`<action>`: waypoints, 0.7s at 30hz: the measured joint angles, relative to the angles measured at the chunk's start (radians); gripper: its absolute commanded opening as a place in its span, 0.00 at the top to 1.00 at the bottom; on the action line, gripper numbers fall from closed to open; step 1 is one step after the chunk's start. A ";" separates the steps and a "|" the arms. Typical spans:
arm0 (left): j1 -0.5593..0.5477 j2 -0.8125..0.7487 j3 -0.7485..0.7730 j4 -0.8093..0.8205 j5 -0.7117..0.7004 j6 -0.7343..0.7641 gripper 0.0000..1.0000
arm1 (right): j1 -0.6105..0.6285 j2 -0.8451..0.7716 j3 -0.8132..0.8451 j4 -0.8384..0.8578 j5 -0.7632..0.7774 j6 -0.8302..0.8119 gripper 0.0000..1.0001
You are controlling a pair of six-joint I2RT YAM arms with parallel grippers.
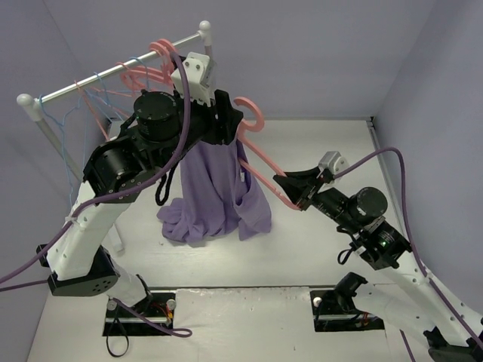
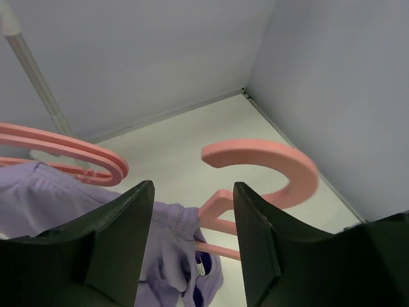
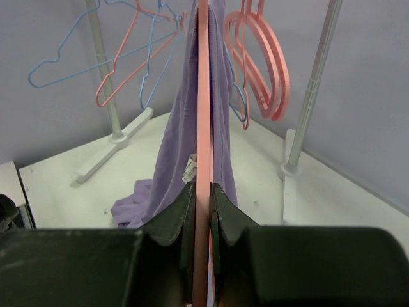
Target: Place the t-shirt on the hanger
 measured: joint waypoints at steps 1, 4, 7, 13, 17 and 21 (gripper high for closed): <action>0.000 -0.007 -0.004 0.002 0.000 0.017 0.51 | 0.000 0.008 -0.003 0.002 0.000 0.000 1.00; 0.001 -0.025 -0.018 0.006 0.001 0.095 0.49 | 0.000 0.026 -0.009 0.002 0.000 0.000 1.00; 0.022 -0.057 -0.059 0.004 0.027 0.218 0.49 | 0.000 0.032 -0.009 0.002 -0.002 0.000 1.00; 0.243 -0.131 -0.140 -0.033 0.219 0.442 0.48 | -0.009 0.032 -0.009 0.007 -0.025 0.000 1.00; 0.400 -0.159 -0.180 -0.074 0.375 0.564 0.45 | -0.013 0.032 -0.009 0.008 -0.052 0.000 1.00; 0.436 -0.139 -0.161 -0.127 0.527 0.719 0.45 | -0.014 0.035 -0.009 0.011 -0.081 0.004 1.00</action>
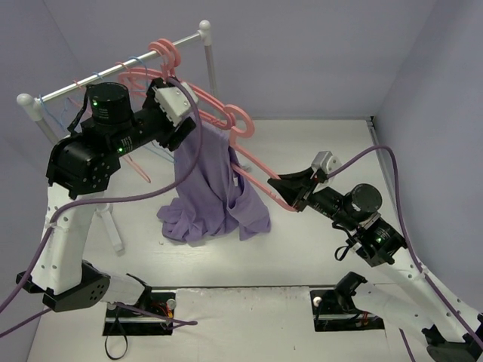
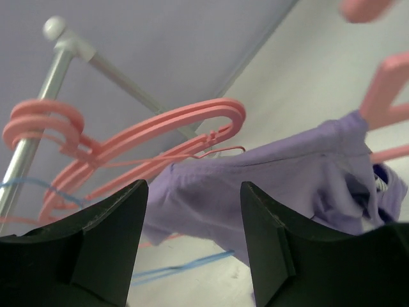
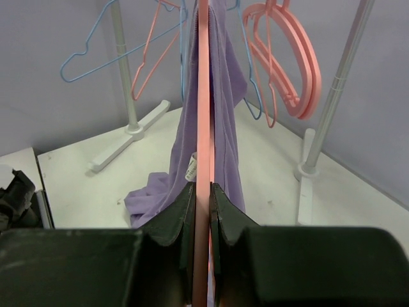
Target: Place the t-shirt on the hanger
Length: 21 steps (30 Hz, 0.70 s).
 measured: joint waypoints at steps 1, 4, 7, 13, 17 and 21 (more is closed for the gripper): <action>0.000 0.006 0.001 -0.014 0.035 0.045 0.44 | 0.000 0.002 0.000 0.002 -0.009 0.003 1.00; 0.000 0.032 0.003 -0.068 0.120 0.165 0.40 | 0.000 0.010 0.000 0.002 -0.036 0.013 1.00; 0.000 0.065 0.015 -0.121 0.164 0.277 0.39 | 0.000 0.015 0.000 0.002 -0.060 0.020 1.00; 0.003 0.094 0.016 -0.207 0.220 0.418 0.37 | -0.001 0.017 0.000 0.001 -0.093 0.023 1.00; 0.003 0.090 0.011 -0.238 0.241 0.468 0.37 | -0.001 0.017 0.000 0.000 -0.118 0.023 1.00; 0.003 0.082 -0.024 -0.272 0.251 0.501 0.38 | -0.001 0.020 0.000 -0.001 -0.146 0.023 1.00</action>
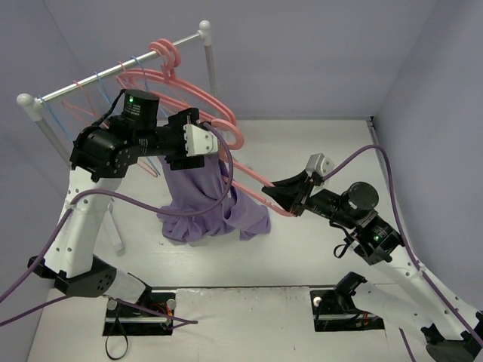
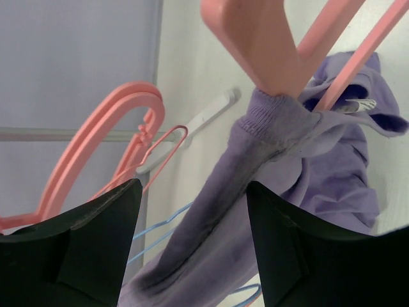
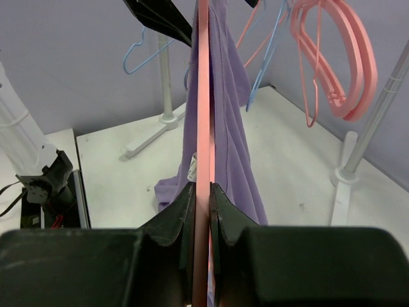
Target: Place the t-shirt on the hanger
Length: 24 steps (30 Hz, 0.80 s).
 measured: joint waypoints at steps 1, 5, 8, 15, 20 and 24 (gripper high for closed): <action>0.000 0.000 -0.006 -0.007 0.005 0.006 0.38 | -0.001 0.001 0.000 -0.001 -0.007 0.000 1.00; 0.000 0.000 -0.024 -0.040 0.017 0.024 0.46 | -0.006 0.008 0.000 -0.007 -0.035 0.000 1.00; 0.000 -0.001 -0.033 -0.061 0.028 0.028 0.63 | -0.012 0.012 0.000 -0.012 -0.048 0.000 1.00; 0.006 -0.008 -0.070 -0.100 0.077 0.055 1.00 | -0.030 0.014 0.000 -0.025 -0.062 -0.004 1.00; 0.009 -0.039 -0.101 -0.134 0.105 0.072 1.00 | -0.043 0.014 0.000 -0.034 -0.081 -0.009 1.00; 0.015 -0.062 -0.120 -0.138 0.132 0.070 1.00 | -0.045 0.011 -0.001 -0.034 -0.095 -0.009 0.95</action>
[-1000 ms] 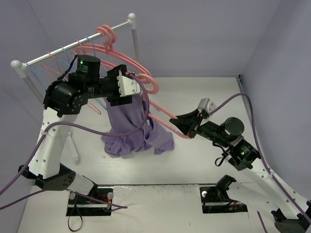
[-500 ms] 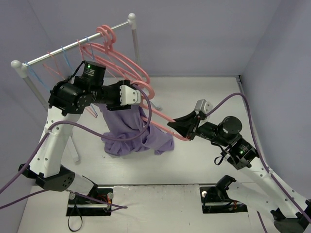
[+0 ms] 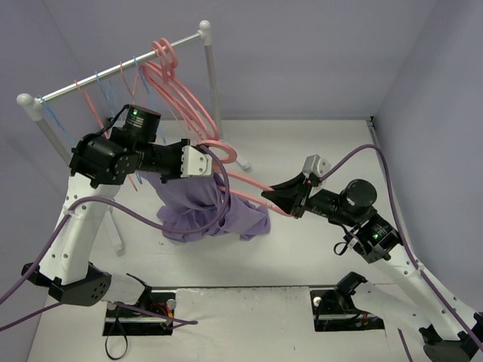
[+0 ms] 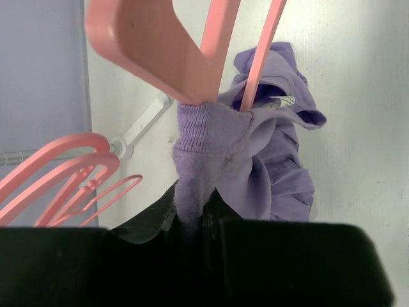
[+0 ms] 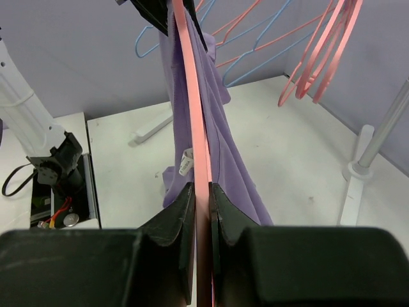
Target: Place the t-shirt on the hanger
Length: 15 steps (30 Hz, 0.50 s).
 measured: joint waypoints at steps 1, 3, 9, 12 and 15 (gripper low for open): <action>0.000 -0.005 -0.005 0.000 0.005 -0.001 1.00 | 0.000 -0.001 -0.001 0.000 -0.002 0.000 0.90; 0.001 -0.015 -0.020 0.001 0.013 -0.008 1.00 | -0.001 -0.004 -0.004 0.000 0.001 0.002 0.68; 0.008 -0.032 -0.057 0.003 0.038 -0.058 1.00 | -0.018 -0.018 -0.008 0.006 0.104 0.003 0.40; 0.010 -0.033 -0.062 0.009 0.038 -0.081 1.00 | -0.018 -0.022 -0.007 -0.023 0.173 -0.008 0.28; 0.012 -0.033 -0.071 0.013 0.038 -0.100 1.00 | -0.018 -0.032 -0.004 -0.071 0.280 -0.027 0.22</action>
